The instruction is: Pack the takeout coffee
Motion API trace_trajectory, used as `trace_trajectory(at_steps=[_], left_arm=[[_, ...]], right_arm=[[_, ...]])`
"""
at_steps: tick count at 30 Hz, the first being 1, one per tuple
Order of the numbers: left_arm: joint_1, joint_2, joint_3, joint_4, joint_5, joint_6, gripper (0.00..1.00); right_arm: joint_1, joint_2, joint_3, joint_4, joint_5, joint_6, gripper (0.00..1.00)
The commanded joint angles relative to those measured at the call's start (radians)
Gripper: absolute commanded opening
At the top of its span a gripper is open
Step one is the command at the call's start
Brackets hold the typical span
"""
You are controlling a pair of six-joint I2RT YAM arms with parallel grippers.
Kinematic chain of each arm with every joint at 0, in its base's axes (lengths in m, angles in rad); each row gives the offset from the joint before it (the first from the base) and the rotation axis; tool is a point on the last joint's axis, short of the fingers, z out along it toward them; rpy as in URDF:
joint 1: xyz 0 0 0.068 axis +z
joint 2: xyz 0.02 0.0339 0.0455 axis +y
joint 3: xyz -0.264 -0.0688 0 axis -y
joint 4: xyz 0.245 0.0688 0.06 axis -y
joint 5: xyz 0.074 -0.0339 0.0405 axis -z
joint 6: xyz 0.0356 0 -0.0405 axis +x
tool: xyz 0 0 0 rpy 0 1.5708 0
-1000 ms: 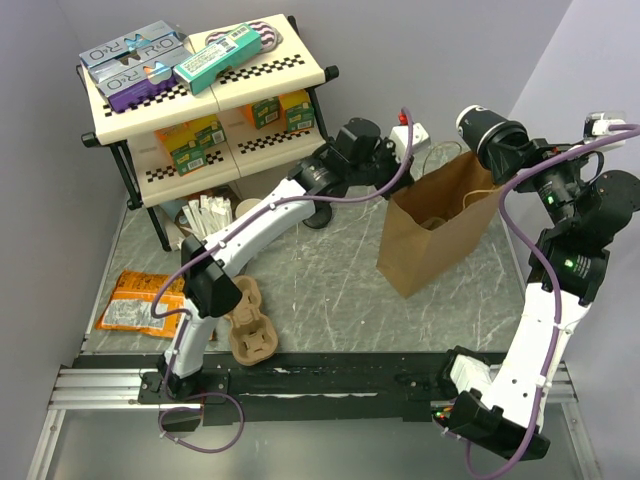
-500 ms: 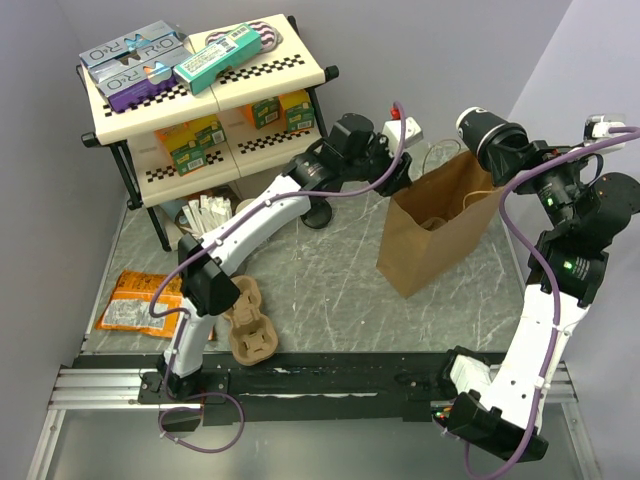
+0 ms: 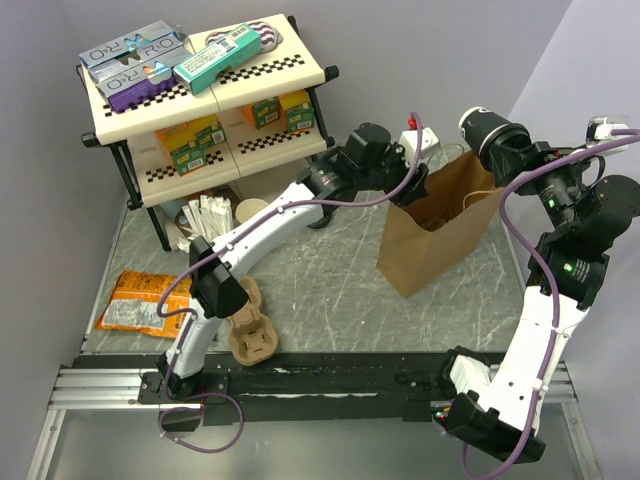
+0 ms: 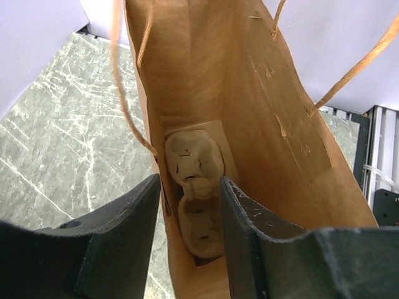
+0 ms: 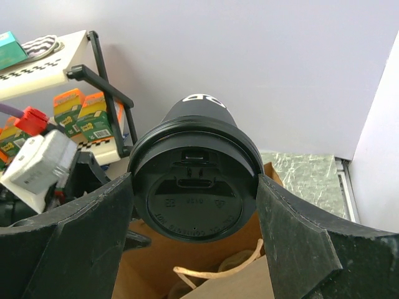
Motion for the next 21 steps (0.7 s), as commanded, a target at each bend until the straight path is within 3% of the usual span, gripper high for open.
trace_trajectory(at_steps=[1,6,10,15,21], left_arm=[[-0.002,0.025,0.048,-0.008,-0.045,0.0,0.45],[-0.001,0.028,0.046,-0.007,-0.041,-0.01,0.27],[-0.001,0.023,0.059,-0.003,-0.074,0.013,0.01],[0.021,-0.059,0.022,-0.011,-0.048,0.067,0.01],[0.093,-0.223,-0.137,-0.037,0.006,0.22,0.01]], right_arm=[[-0.013,-0.016,-0.009,0.048,-0.013,0.025,0.61],[-0.016,-0.016,-0.008,0.038,-0.017,0.02,0.61],[-0.018,-0.016,-0.003,0.035,-0.023,0.019,0.61],[-0.019,-0.013,0.043,0.018,-0.055,-0.003,0.59],[-0.018,-0.006,0.138,-0.003,-0.159,-0.032,0.53]])
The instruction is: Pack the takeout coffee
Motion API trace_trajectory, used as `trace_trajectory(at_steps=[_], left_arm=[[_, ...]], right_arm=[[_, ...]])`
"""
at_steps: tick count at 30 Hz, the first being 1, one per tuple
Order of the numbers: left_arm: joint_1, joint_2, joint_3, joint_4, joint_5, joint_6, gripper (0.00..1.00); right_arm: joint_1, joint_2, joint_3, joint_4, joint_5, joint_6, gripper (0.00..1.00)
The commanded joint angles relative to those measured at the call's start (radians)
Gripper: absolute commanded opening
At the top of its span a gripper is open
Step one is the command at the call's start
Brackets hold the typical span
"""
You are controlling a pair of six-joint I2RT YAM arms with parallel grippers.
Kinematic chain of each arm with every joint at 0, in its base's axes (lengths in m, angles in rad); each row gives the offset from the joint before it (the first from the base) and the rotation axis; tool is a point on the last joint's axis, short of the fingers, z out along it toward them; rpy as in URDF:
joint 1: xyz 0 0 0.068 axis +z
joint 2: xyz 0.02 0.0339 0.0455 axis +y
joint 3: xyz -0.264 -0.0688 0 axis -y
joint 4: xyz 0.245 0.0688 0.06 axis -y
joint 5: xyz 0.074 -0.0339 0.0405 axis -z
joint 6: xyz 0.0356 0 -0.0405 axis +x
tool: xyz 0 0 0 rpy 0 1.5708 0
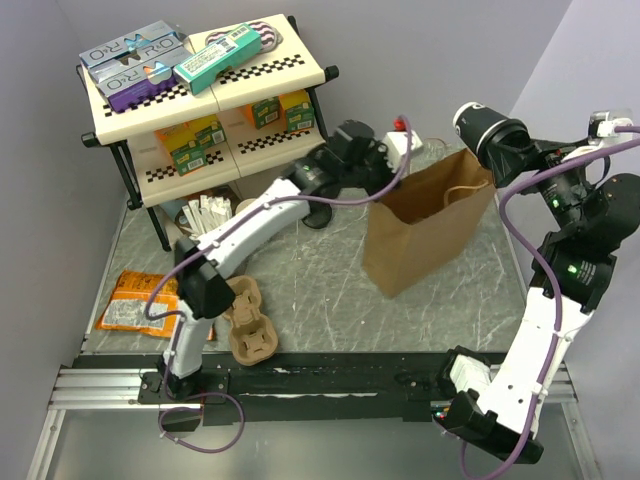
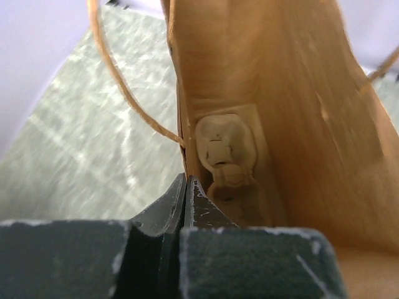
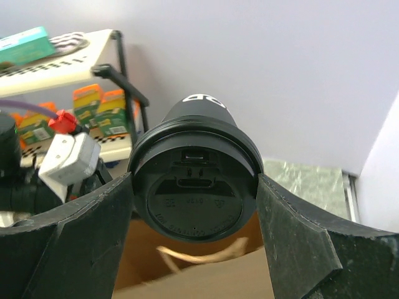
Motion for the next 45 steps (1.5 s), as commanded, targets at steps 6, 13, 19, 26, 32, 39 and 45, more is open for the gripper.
trace_trajectory(at_steps=[6,13,19,26,32,39,45], left_arm=[[0.11,-0.331,-0.248,-0.013,0.061,0.321,0.01],[0.127,-0.426,-0.378,-0.048,0.084,0.422,0.01],[0.127,-0.492,-0.479,0.007,0.057,0.374,0.01],[0.127,-0.615,-0.616,0.101,0.112,0.41,0.01],[0.126,-0.666,-0.719,0.163,0.106,0.511,0.01],[0.126,-0.62,-0.682,0.234,0.046,0.536,0.01],[0.097,-0.661,-0.728,0.248,0.04,0.476,0.01]], right_arm=[[-0.008,-0.026,0.092,0.014,-0.27,-0.046,0.39],[-0.009,-0.075,0.041,-0.052,-0.492,-0.155,0.0],[-0.008,-0.093,0.11,-0.397,-0.67,-0.472,0.0],[0.002,-0.069,0.28,-0.862,-0.582,-0.975,0.0],[0.008,-0.023,0.425,-1.088,-0.531,-1.215,0.0],[0.011,-0.069,0.366,-0.988,-0.583,-1.17,0.0],[0.034,-0.098,0.309,-1.092,-0.555,-1.29,0.0]])
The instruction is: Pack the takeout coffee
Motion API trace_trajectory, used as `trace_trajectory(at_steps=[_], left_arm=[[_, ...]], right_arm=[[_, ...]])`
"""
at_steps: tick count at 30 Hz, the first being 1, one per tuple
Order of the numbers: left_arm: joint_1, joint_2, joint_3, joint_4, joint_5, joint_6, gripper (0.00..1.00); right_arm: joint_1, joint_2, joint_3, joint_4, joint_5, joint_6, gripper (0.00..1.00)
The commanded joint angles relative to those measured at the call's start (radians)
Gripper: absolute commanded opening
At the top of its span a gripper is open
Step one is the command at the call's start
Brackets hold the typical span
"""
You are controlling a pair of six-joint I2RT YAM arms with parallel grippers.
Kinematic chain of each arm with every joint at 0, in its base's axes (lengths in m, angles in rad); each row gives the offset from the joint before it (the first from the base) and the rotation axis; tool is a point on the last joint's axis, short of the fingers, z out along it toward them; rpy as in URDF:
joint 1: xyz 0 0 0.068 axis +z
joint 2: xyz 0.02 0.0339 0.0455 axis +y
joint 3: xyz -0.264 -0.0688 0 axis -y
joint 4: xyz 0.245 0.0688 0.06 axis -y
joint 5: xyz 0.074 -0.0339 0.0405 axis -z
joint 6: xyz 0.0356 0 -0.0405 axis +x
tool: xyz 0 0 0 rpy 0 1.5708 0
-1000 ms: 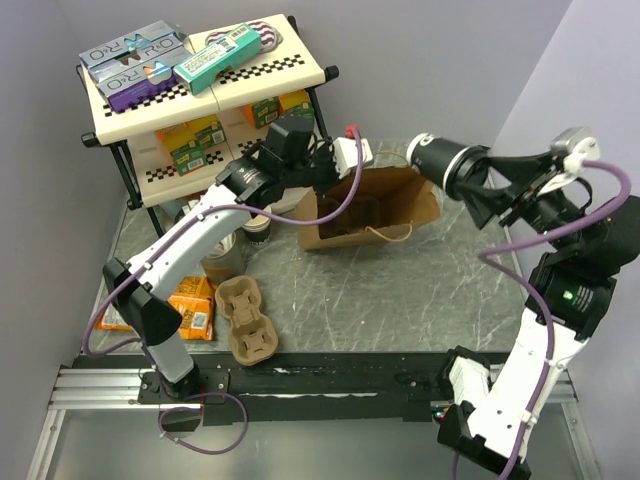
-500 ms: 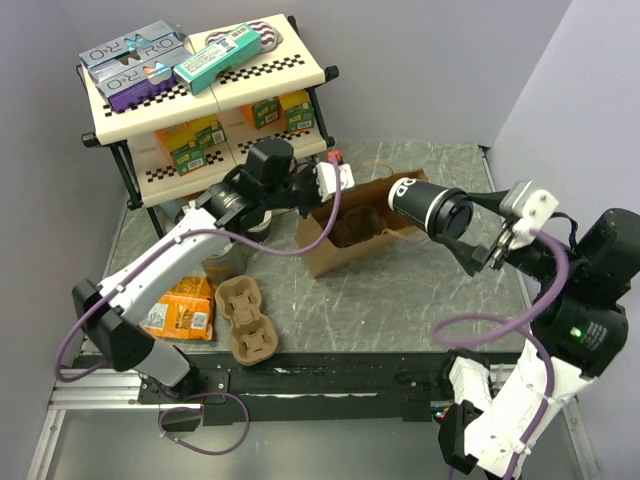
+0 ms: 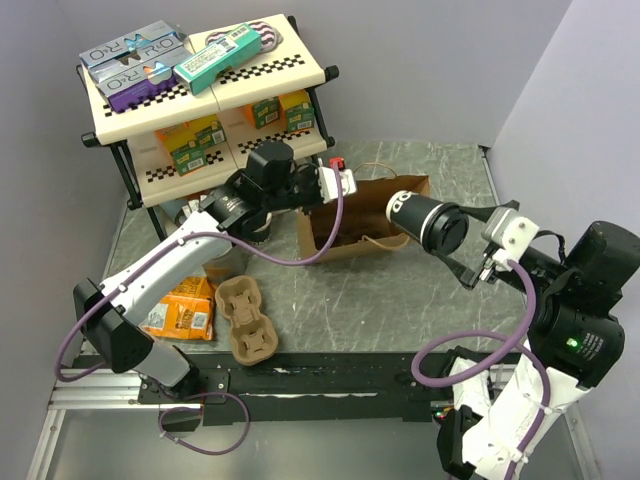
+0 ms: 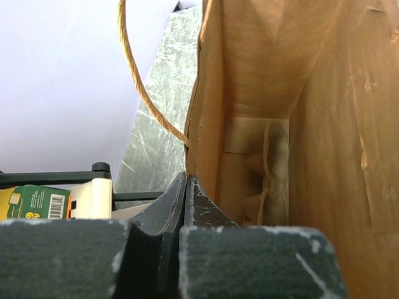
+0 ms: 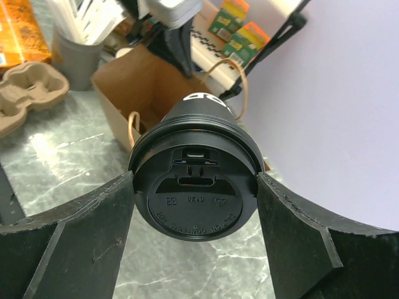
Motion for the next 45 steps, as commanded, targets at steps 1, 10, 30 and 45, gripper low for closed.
trace_trajectory(at_steps=[1,10,30,45], left_arm=[[-0.039,-0.072,-0.016,0.092,-0.018,-0.029,0.01],[-0.072,-0.143,-0.105,0.159,-0.069,-0.011,0.01],[0.01,-0.052,-0.093,0.357,-0.134,0.048,0.01],[0.011,-0.132,-0.226,0.291,-0.048,-0.049,0.01]], right_arm=[[0.029,-0.002,0.012,-0.116,0.03,-0.162,0.0],[0.182,0.119,0.164,0.124,0.268,0.116,0.0],[0.47,0.497,0.487,0.482,0.739,0.575,0.0],[0.483,0.175,0.066,0.424,0.522,0.398,0.0]])
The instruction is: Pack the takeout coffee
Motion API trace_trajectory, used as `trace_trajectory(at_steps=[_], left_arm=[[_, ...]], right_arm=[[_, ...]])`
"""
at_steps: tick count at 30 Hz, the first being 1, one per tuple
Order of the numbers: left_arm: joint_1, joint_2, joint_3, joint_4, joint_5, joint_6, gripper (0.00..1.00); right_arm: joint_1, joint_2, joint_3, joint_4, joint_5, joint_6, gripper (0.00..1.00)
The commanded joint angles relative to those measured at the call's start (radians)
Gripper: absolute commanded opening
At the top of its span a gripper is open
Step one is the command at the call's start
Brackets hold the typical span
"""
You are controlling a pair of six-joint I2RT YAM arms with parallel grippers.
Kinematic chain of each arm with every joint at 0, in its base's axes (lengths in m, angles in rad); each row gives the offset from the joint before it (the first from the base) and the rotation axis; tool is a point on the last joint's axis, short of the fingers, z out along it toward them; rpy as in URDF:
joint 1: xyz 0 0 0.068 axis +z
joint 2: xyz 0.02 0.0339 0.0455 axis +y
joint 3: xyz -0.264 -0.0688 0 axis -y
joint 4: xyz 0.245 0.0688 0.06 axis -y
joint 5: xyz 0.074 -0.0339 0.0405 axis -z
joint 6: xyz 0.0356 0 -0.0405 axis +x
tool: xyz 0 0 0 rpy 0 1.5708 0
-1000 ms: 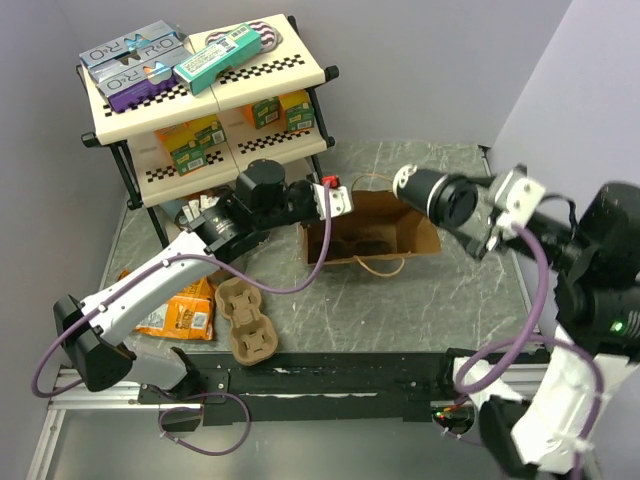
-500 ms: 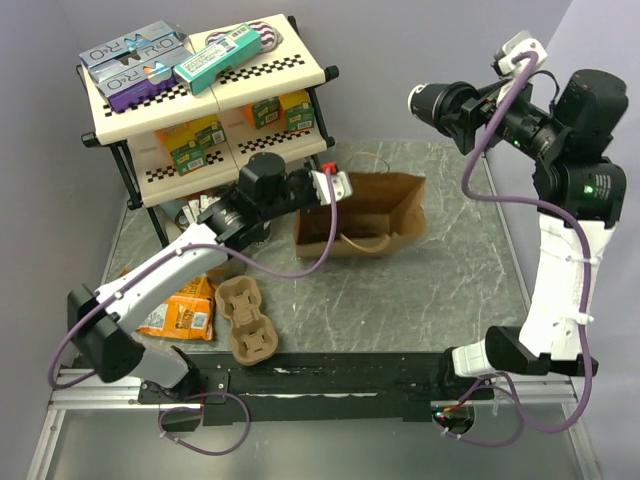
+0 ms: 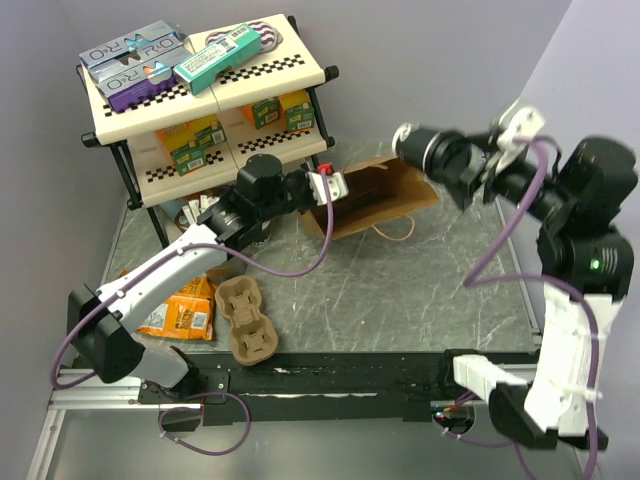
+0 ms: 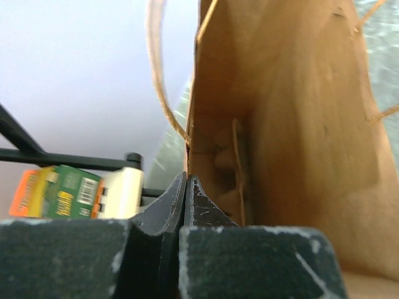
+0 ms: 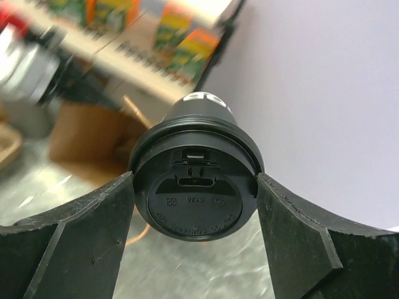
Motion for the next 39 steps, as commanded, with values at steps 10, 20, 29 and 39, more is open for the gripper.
trace_trajectory(at_steps=[10,20,29,39], left_arm=[[-0.026,-0.15,-0.155,-0.025,0.125,-0.063,0.01],[-0.055,-0.173,-0.149,-0.047,0.139,-0.141,0.01],[-0.077,-0.202,-0.172,-0.085,0.148,-0.2,0.01],[-0.08,-0.239,-0.193,-0.082,0.127,-0.259,0.01]], right_arm=[[0.033,-0.274,-0.313,-0.261,-0.105,-0.277,0.0],[0.131,-0.27,-0.307,-0.437,-0.001,-0.569,0.0],[0.378,-0.224,-0.337,-0.419,0.225,-0.75,0.0],[0.651,-0.213,-0.552,-0.258,0.454,-0.813,0.0]])
